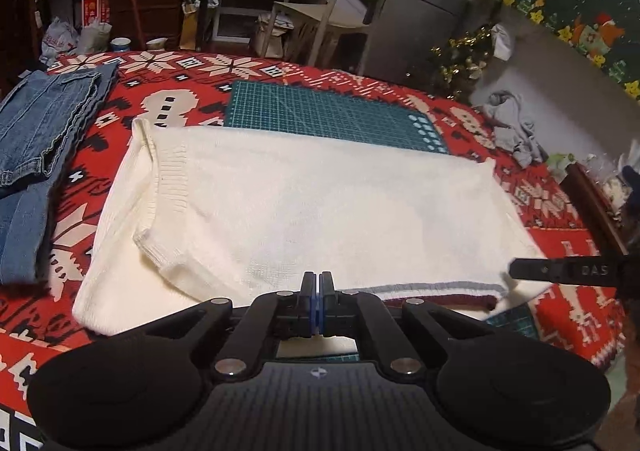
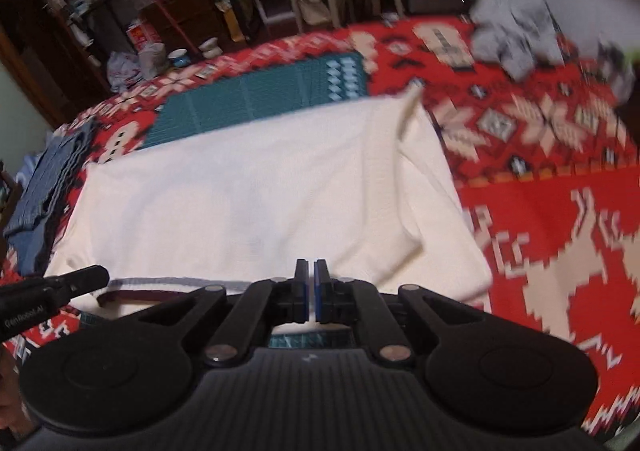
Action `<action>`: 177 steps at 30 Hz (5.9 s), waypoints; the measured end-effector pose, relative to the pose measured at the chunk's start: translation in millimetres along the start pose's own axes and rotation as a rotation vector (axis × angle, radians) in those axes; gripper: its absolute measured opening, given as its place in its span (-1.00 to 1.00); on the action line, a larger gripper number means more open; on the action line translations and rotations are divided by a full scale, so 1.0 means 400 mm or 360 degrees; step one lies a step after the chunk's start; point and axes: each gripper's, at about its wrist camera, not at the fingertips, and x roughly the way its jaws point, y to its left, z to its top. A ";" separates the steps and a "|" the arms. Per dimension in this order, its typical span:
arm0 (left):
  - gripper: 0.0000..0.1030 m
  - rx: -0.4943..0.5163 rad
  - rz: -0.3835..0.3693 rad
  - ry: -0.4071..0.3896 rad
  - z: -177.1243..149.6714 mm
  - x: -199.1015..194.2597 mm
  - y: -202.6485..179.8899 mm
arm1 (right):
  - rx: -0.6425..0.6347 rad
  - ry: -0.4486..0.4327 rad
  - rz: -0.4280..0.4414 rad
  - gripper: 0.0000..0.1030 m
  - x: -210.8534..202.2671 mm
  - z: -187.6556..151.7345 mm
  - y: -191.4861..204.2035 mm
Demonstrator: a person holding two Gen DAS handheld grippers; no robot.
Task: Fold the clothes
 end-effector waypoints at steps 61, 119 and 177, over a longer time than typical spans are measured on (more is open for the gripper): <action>-0.96 -0.0039 0.0049 -0.0026 -0.005 0.004 0.015 | 0.0398 -0.0012 0.0119 -0.86 0.010 -0.027 -0.092; -0.95 -0.0308 -0.0200 -0.0101 0.074 0.027 0.059 | 0.0336 -0.0176 0.0189 -0.83 0.029 0.056 -0.051; -0.93 -0.0094 0.0086 -0.0040 0.031 0.018 0.094 | -0.0009 -0.0225 -0.0056 -0.74 0.045 0.031 -0.016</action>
